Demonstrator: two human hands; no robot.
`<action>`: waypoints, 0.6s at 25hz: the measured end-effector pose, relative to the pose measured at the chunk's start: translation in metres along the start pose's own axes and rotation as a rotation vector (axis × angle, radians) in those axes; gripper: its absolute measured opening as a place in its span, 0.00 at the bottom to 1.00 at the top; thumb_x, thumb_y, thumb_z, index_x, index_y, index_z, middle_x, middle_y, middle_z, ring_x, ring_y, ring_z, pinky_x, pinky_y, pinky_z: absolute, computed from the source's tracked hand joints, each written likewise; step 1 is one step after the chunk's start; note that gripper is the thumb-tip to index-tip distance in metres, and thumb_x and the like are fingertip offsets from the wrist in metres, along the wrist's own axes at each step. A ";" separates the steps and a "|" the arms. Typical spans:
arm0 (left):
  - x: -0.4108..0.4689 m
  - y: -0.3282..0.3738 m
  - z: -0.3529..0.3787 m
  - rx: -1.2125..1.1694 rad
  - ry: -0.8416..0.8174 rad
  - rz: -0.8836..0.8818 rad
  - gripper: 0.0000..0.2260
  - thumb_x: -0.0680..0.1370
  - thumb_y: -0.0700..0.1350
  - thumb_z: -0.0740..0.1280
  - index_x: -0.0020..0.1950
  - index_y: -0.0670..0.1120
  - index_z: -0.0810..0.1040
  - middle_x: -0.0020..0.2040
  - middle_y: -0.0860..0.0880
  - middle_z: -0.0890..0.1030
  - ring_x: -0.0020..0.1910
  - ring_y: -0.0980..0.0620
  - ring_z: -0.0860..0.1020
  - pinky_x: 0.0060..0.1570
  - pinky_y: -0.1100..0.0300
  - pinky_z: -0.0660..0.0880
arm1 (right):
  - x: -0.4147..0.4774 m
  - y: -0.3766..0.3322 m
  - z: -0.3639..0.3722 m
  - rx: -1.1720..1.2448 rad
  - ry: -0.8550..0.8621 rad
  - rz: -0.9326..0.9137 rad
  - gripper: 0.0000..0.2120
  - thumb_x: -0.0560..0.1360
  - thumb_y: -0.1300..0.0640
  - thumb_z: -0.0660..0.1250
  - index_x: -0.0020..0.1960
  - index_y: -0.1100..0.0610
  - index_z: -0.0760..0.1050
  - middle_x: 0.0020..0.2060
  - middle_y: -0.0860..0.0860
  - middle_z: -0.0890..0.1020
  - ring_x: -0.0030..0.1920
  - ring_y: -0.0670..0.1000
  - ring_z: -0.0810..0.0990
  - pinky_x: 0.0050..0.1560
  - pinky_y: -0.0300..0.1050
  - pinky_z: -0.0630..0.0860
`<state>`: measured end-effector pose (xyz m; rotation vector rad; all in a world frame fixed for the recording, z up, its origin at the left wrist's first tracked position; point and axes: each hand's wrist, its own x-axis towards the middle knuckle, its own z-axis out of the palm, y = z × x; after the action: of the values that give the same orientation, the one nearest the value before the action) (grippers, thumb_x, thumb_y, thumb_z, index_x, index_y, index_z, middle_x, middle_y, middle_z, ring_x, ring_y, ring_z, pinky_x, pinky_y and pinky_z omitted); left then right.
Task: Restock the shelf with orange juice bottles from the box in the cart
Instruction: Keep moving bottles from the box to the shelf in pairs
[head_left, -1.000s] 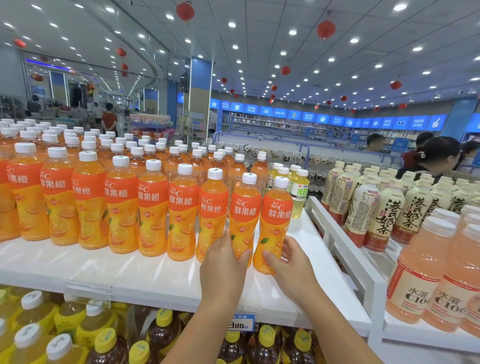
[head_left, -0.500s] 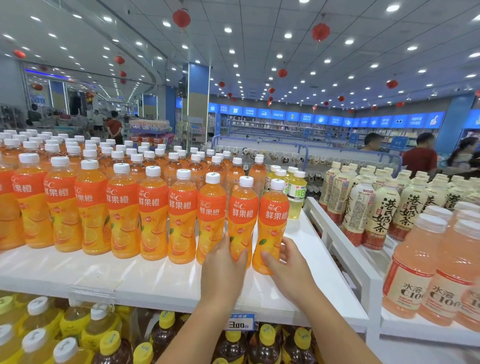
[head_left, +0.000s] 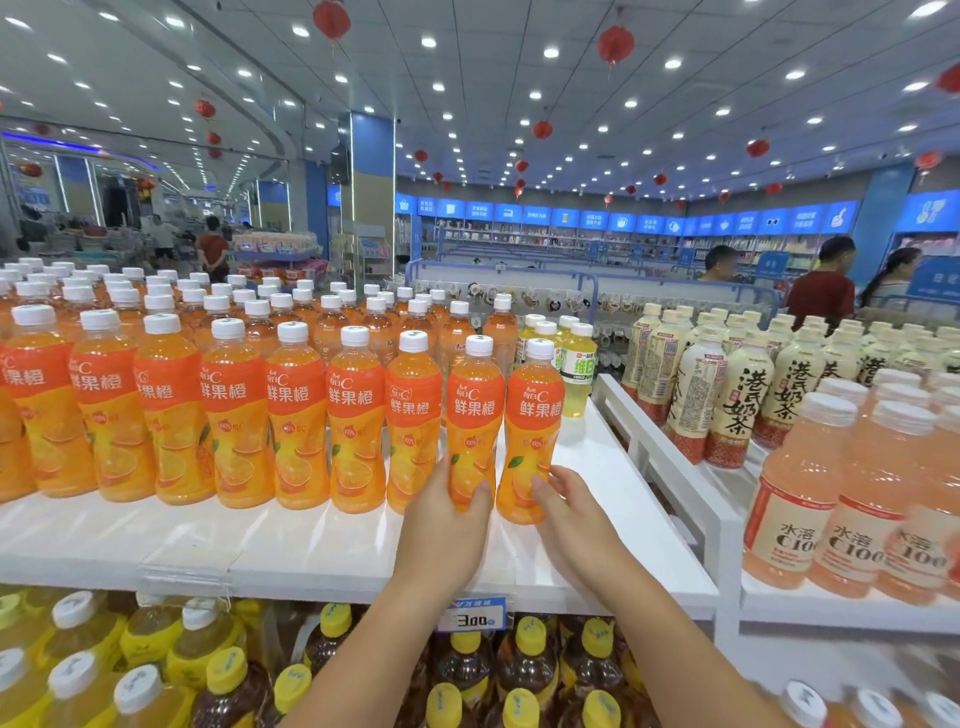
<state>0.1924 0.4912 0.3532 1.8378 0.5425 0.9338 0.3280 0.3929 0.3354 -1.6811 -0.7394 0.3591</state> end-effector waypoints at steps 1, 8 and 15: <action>-0.002 -0.001 -0.001 -0.023 -0.015 -0.013 0.14 0.83 0.51 0.64 0.61 0.69 0.67 0.54 0.73 0.75 0.54 0.71 0.74 0.54 0.67 0.68 | -0.005 -0.003 0.000 0.004 0.008 0.008 0.29 0.77 0.35 0.62 0.73 0.49 0.67 0.67 0.45 0.77 0.65 0.46 0.77 0.70 0.52 0.72; -0.026 -0.002 -0.014 -0.065 -0.208 -0.043 0.25 0.82 0.60 0.59 0.79 0.55 0.63 0.74 0.61 0.68 0.74 0.56 0.67 0.72 0.57 0.64 | -0.060 -0.017 0.008 -0.171 0.121 0.000 0.27 0.84 0.43 0.55 0.79 0.51 0.59 0.75 0.44 0.66 0.70 0.41 0.65 0.67 0.38 0.59; -0.053 -0.015 -0.022 -0.124 -0.476 0.075 0.28 0.82 0.60 0.59 0.80 0.52 0.62 0.77 0.57 0.66 0.75 0.59 0.64 0.75 0.53 0.63 | -0.131 -0.012 0.010 -0.248 0.336 0.072 0.25 0.83 0.41 0.54 0.78 0.47 0.62 0.74 0.41 0.68 0.73 0.40 0.65 0.70 0.39 0.61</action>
<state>0.1431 0.4721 0.3256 1.8913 0.1192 0.5325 0.2202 0.3176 0.3242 -1.9439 -0.4878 0.0296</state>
